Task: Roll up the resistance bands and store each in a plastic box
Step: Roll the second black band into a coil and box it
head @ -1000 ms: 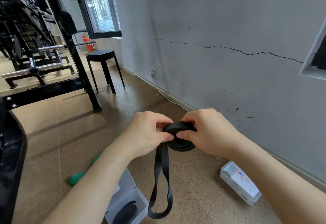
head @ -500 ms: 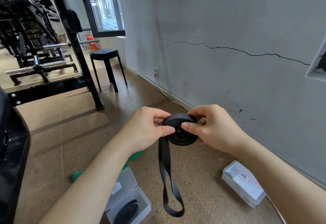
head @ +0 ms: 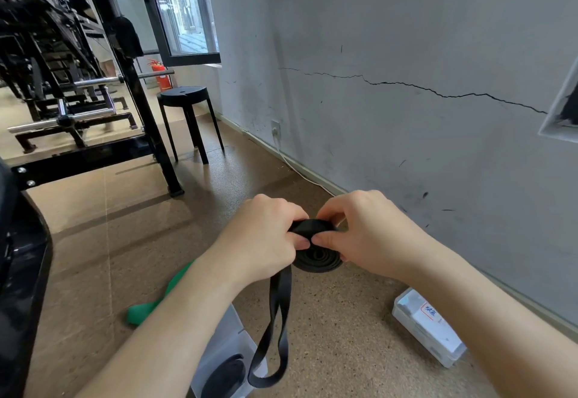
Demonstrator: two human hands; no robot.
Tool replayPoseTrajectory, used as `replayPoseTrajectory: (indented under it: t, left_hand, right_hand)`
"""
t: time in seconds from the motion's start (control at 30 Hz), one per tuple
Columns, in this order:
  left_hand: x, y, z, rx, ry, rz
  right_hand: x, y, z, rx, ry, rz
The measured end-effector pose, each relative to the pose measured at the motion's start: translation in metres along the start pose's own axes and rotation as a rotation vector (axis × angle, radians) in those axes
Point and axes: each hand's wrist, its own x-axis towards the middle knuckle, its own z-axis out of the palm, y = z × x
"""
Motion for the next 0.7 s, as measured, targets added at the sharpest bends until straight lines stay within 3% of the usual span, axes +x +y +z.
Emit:
replayPoseTrajectory:
  t: [0.2, 0.4, 0.53, 0.7]
  left_hand:
    - [0.000, 0.003, 0.004, 0.016, 0.023, 0.067]
    - [0.002, -0.003, 0.001, -0.210, -0.018, -0.001]
    - [0.000, -0.011, 0.002, -0.235, -0.083, -0.070]
    - [-0.001, -0.012, 0.003, -0.280, -0.030, -0.085]
  right_hand:
    - [-0.002, -0.002, 0.001, -0.102, -0.049, -0.016]
    - [-0.002, 0.000, 0.001, -0.135, 0.015, -0.067]
    - [-0.003, 0.004, -0.002, -0.078, 0.045, -0.037]
    - [-0.001, 0.011, -0.002, 0.073, 0.045, -0.026]
